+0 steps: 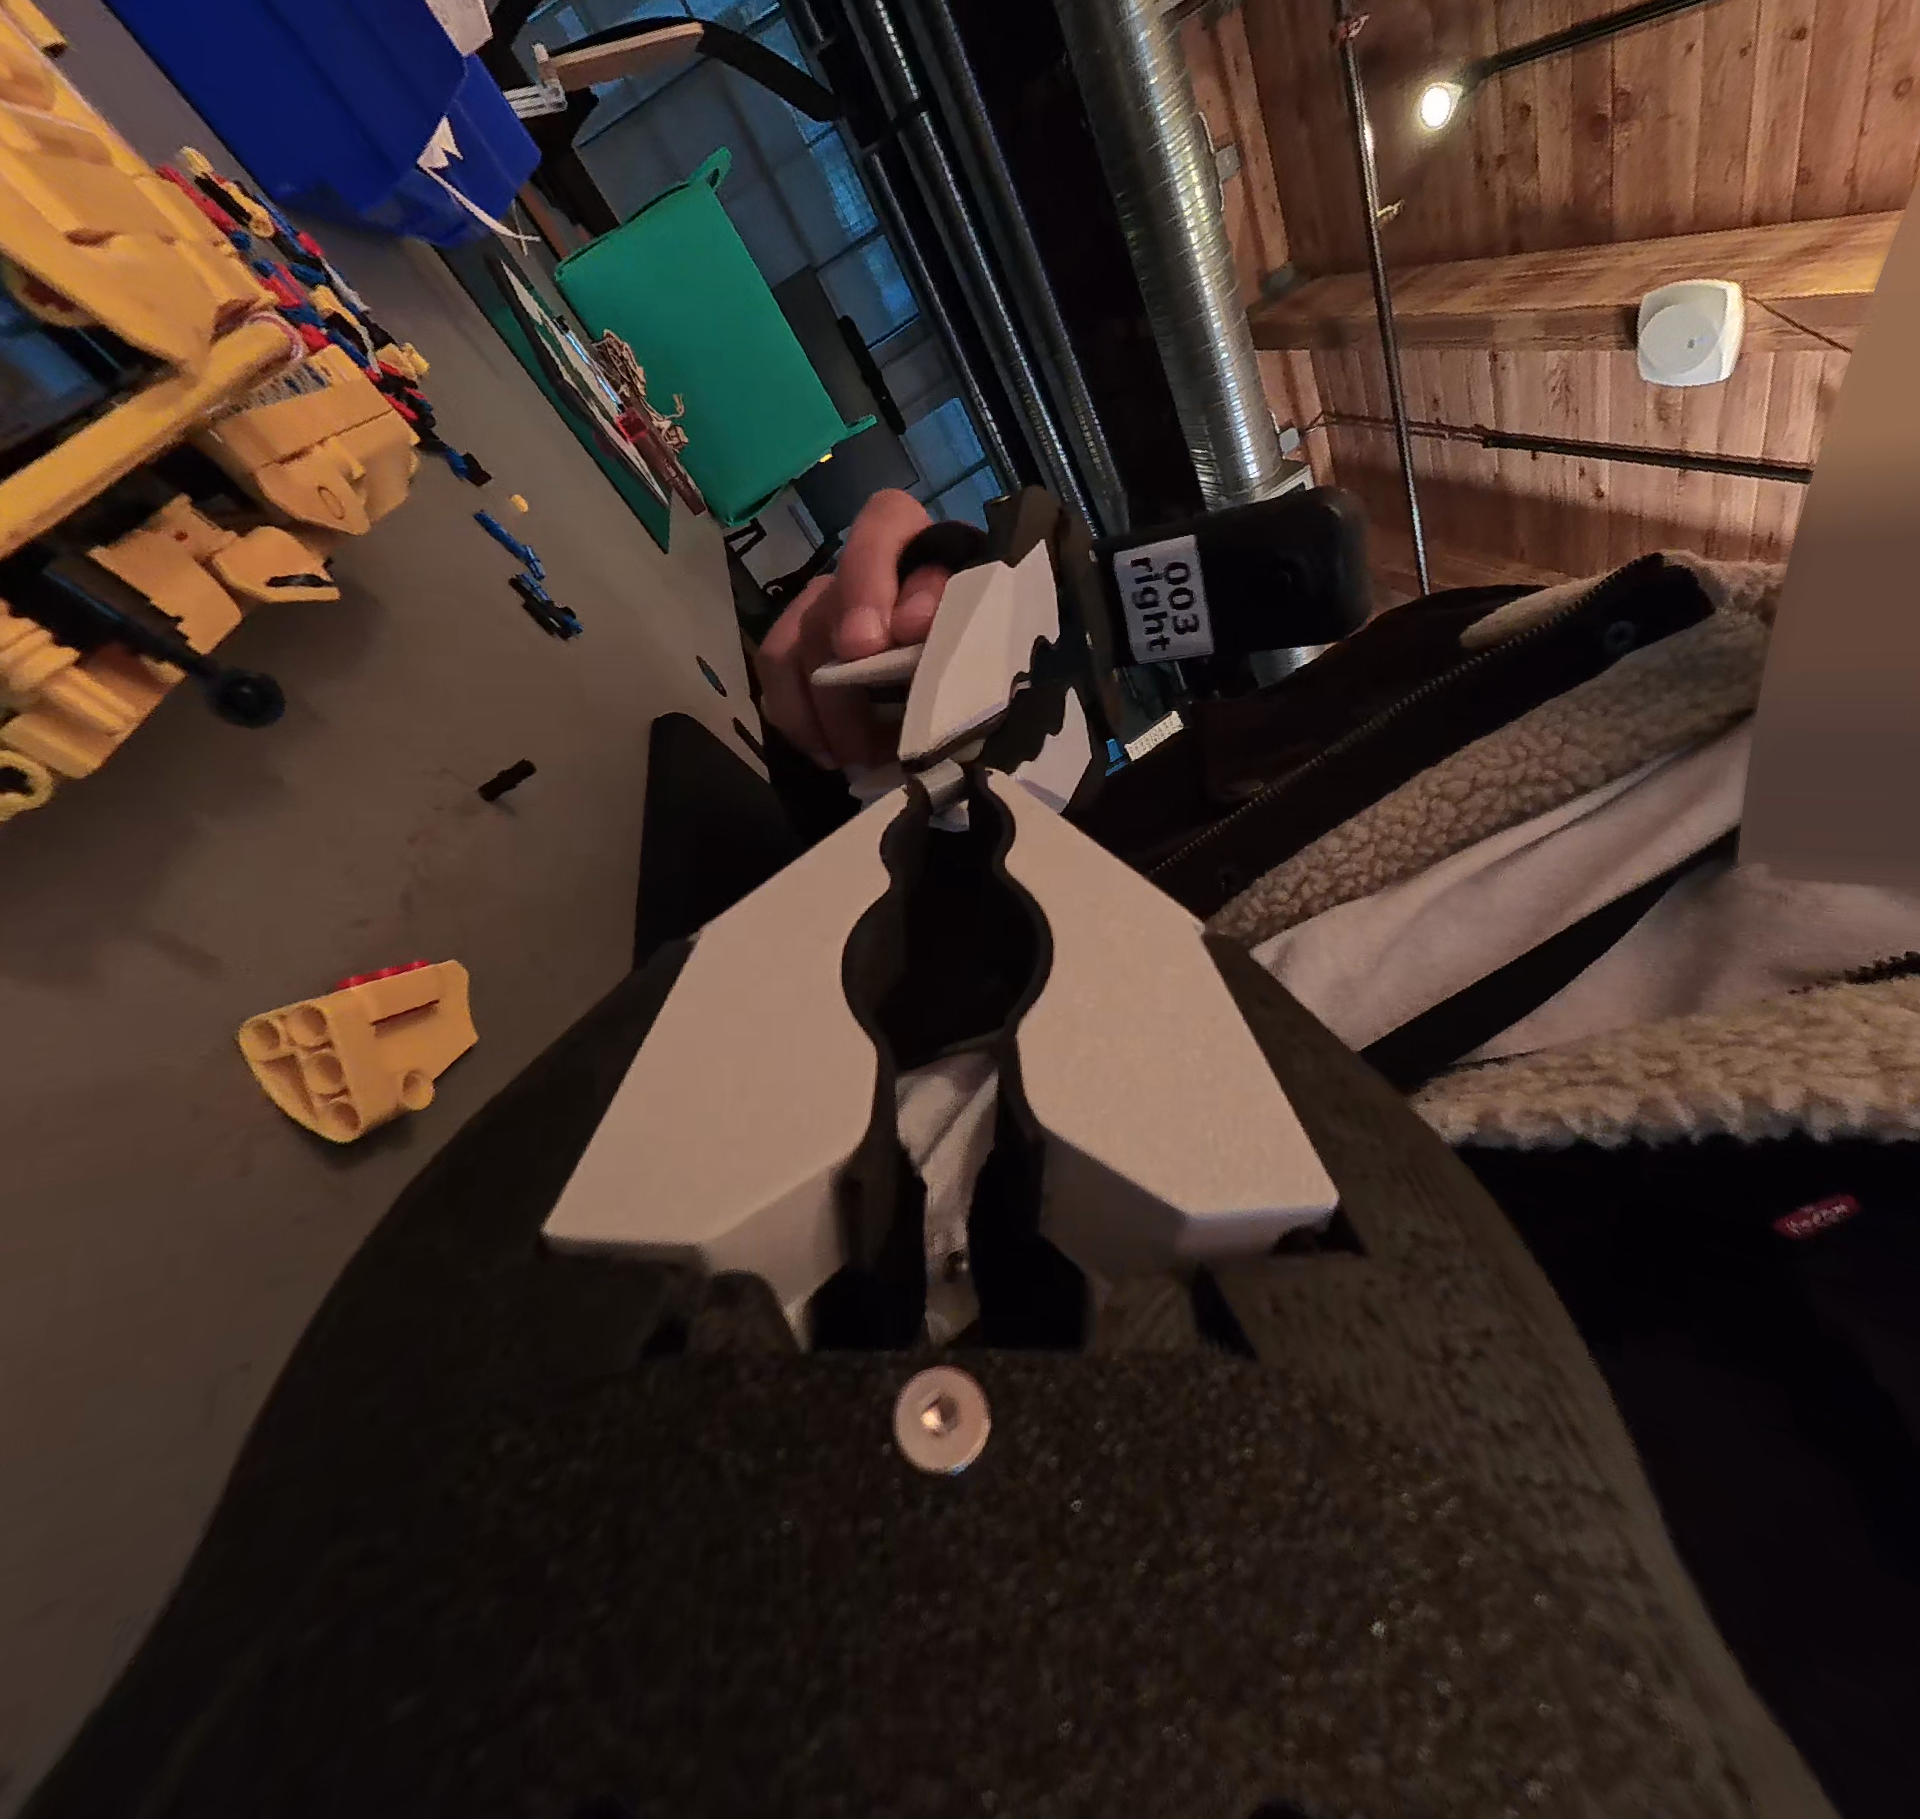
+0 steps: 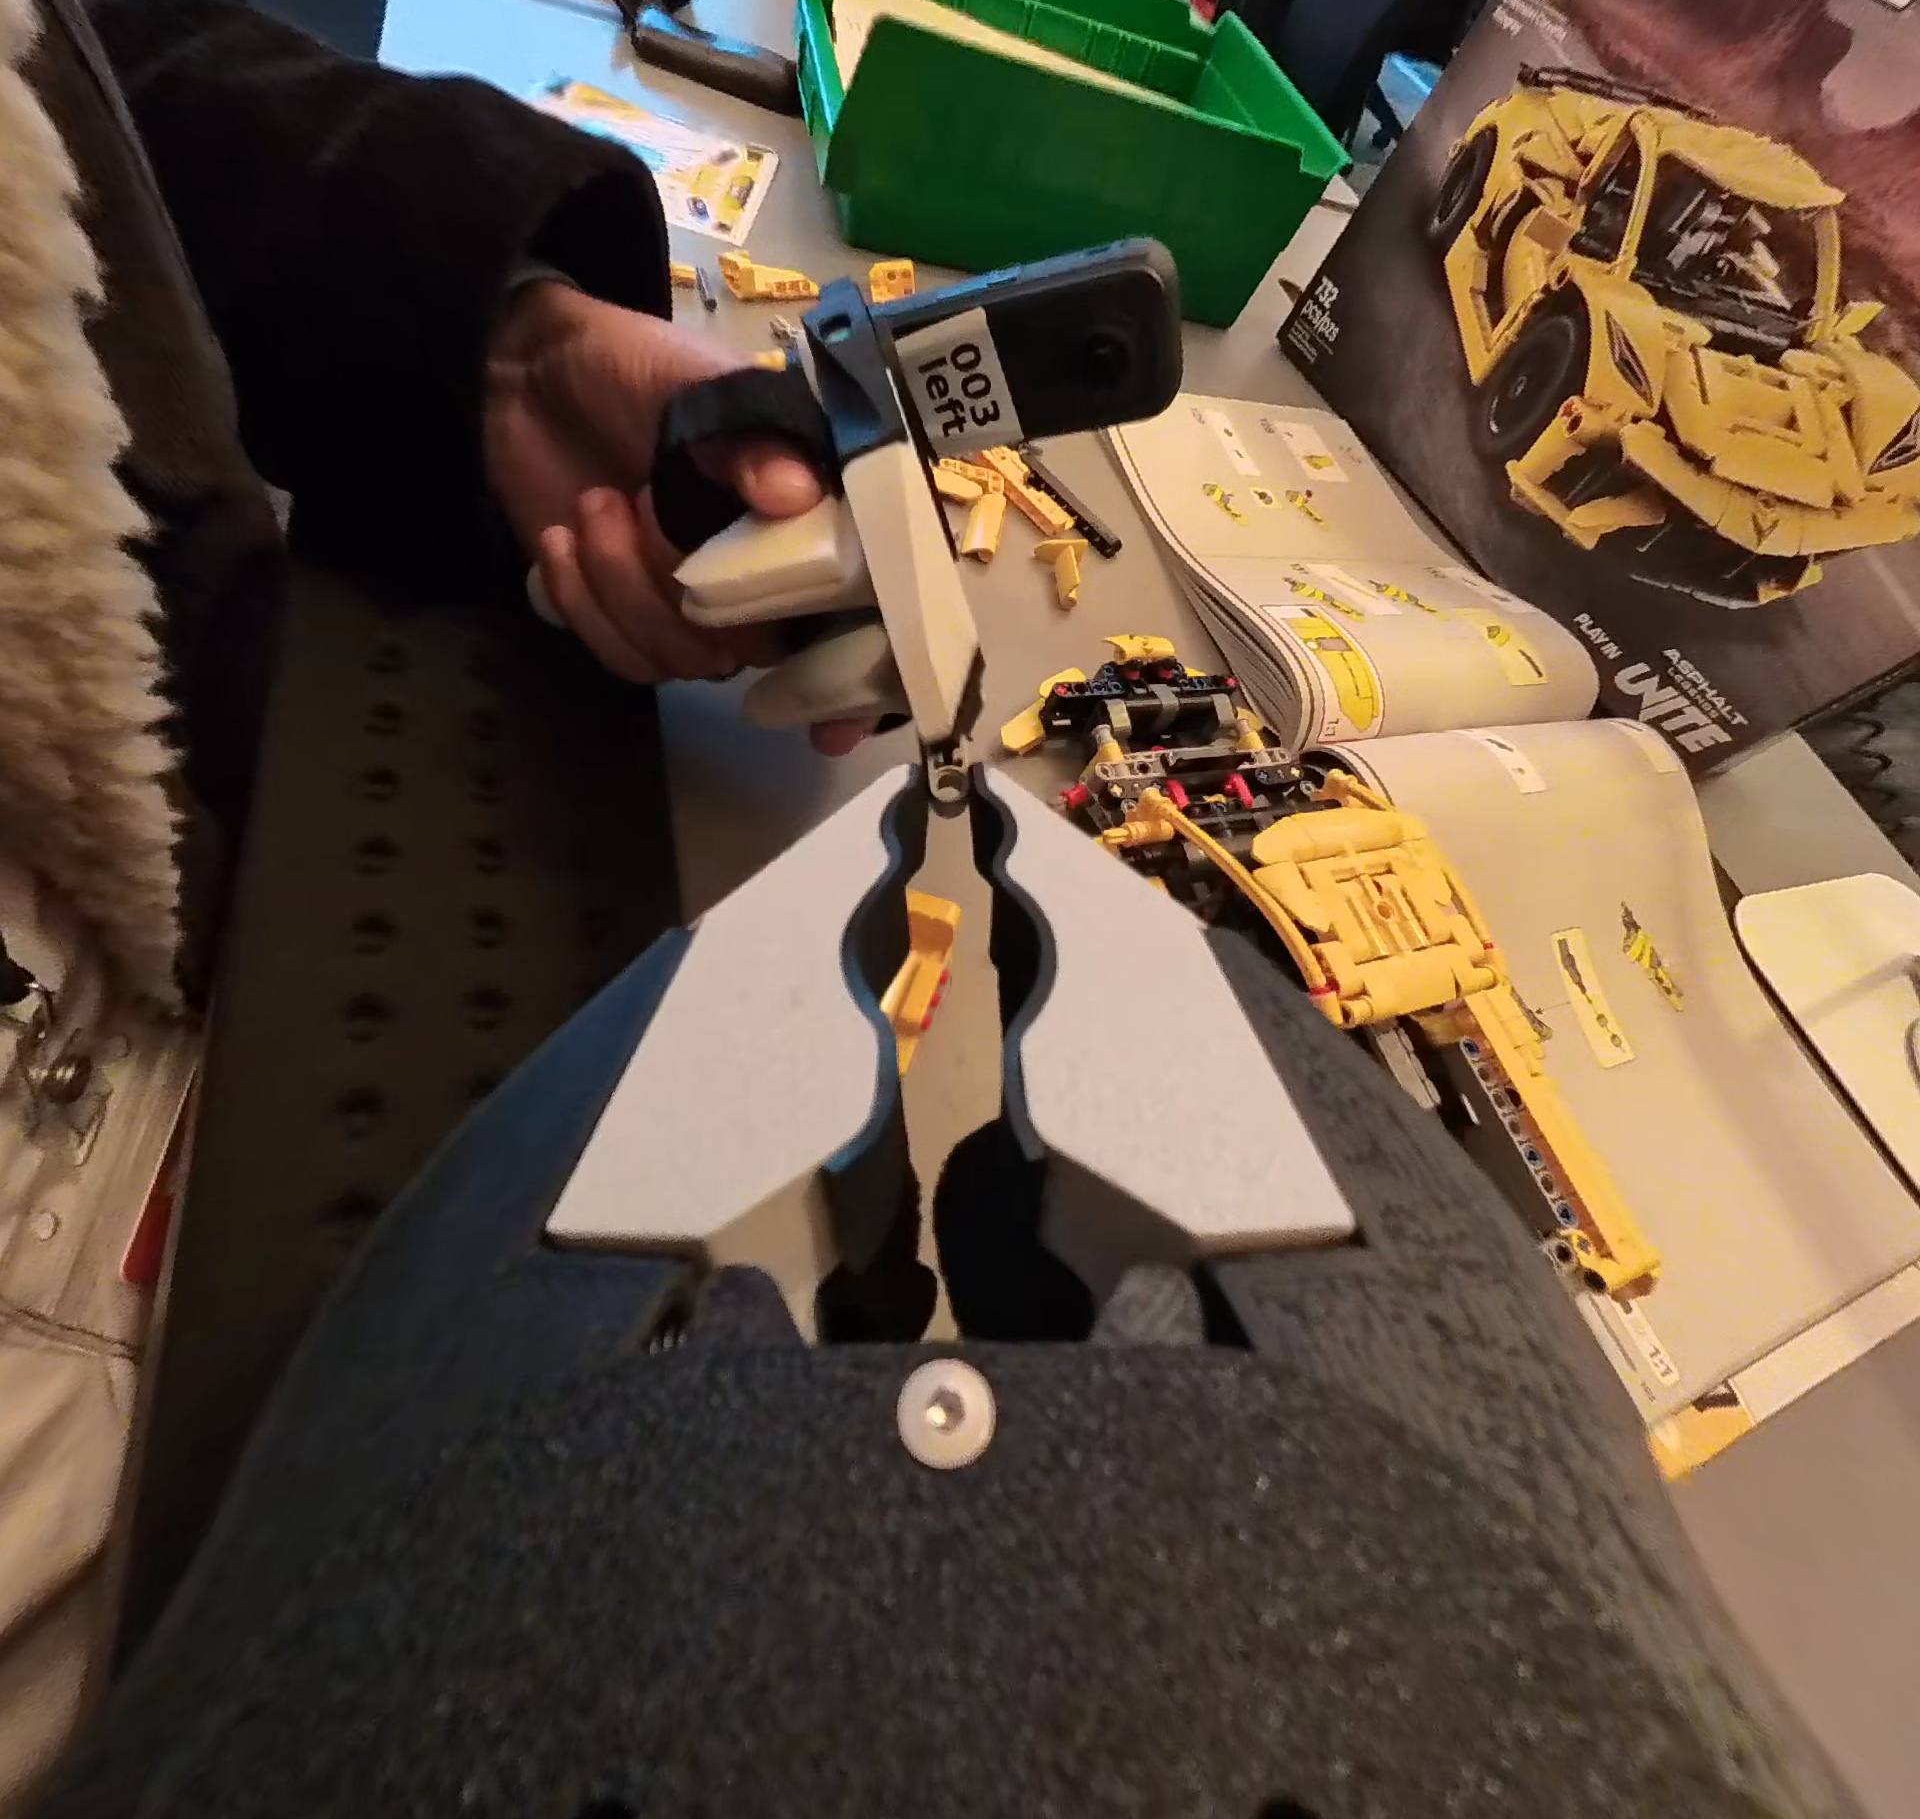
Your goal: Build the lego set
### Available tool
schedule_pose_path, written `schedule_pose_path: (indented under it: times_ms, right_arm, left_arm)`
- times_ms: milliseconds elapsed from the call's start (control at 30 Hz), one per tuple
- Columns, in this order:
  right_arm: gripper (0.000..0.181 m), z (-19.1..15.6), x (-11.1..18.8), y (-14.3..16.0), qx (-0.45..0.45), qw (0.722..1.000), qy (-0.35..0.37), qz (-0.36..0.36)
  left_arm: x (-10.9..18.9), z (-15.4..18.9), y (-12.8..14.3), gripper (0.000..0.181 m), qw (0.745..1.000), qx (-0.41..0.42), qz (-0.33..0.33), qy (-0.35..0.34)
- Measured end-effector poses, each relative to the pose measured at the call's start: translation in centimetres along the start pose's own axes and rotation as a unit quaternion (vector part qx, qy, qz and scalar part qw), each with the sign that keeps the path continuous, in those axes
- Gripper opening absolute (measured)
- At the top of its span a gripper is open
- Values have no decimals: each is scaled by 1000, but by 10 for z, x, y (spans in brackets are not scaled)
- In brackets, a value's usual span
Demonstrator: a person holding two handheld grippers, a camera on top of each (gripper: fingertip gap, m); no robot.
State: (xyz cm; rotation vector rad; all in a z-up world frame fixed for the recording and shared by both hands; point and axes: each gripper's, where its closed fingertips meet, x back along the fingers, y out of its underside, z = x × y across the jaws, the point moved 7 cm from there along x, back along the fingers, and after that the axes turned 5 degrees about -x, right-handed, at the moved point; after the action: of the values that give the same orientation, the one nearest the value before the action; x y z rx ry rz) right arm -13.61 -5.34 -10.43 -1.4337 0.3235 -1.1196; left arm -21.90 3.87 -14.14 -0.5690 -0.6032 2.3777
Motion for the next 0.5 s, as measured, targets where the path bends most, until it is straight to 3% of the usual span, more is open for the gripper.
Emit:
schedule_pose_path:
  times_ms: [167, 500]
  right_arm:
    - [7, 2, -4, 5, 29, 997, 25, -61]
    - [7, 2, -4, 7, 22, 997, 13, -76]
  left_arm:
    - [-1, -9, 1, 12, 998, -10, -8, -58]
    - [-5, -9, 3, 8, 997, -20, -21, -69]
